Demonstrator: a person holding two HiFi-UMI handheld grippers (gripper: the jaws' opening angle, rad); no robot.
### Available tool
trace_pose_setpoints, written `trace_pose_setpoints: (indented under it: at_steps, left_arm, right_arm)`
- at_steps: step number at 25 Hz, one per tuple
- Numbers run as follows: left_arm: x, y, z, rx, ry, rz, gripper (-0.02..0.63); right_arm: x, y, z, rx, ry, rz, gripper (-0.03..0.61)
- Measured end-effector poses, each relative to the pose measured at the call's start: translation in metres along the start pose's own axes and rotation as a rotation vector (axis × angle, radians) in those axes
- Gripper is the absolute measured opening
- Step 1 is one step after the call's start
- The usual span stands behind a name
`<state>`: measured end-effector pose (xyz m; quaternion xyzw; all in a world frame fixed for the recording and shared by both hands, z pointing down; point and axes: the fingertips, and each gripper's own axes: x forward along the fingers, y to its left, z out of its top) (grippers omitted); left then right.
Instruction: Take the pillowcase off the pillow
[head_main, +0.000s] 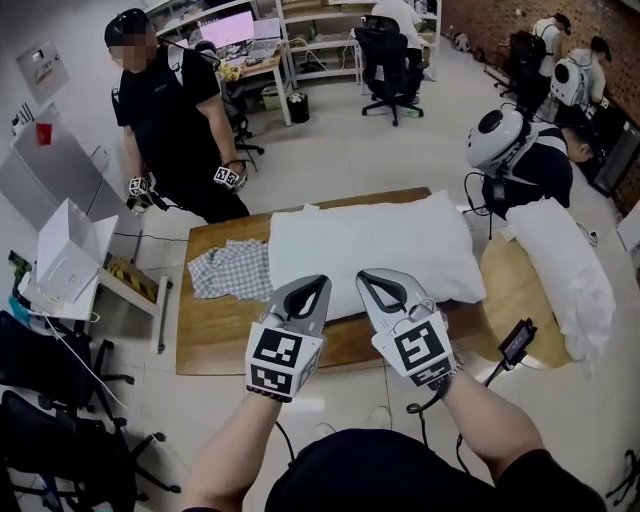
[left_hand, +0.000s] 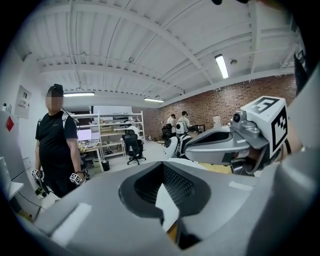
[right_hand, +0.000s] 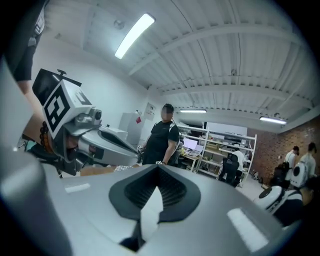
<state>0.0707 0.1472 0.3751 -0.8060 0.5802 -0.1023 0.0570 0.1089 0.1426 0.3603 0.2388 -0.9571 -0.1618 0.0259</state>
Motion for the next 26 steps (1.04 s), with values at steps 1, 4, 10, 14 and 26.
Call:
trace_pose_setpoints:
  at_steps: [1,4,10,14,26]
  left_arm:
    - [-0.005,0.001,0.0,0.0,-0.007,-0.001,0.003]
    - [-0.016,0.003,0.001,0.007,-0.024,-0.004,0.003]
    - [-0.033,0.003,0.003,0.018,-0.031,-0.014,0.003]
    - [-0.043,0.009,0.007,0.018,-0.034,-0.019,0.003]
    - [-0.047,0.008,0.004,0.022,-0.036,-0.016,0.004]
  right_arm:
    - [0.0,0.005,0.002,0.005,0.001,0.0,0.0]
    - [0.003,0.017,0.009,0.018,0.005,0.0,0.0]
    - [0.005,0.034,0.024,0.017,0.002,0.0,0.0]
    - [0.009,0.044,0.034,0.01,0.004,0.001,0.0]
    - [0.01,0.048,0.04,-0.001,-0.003,0.001,0.0]
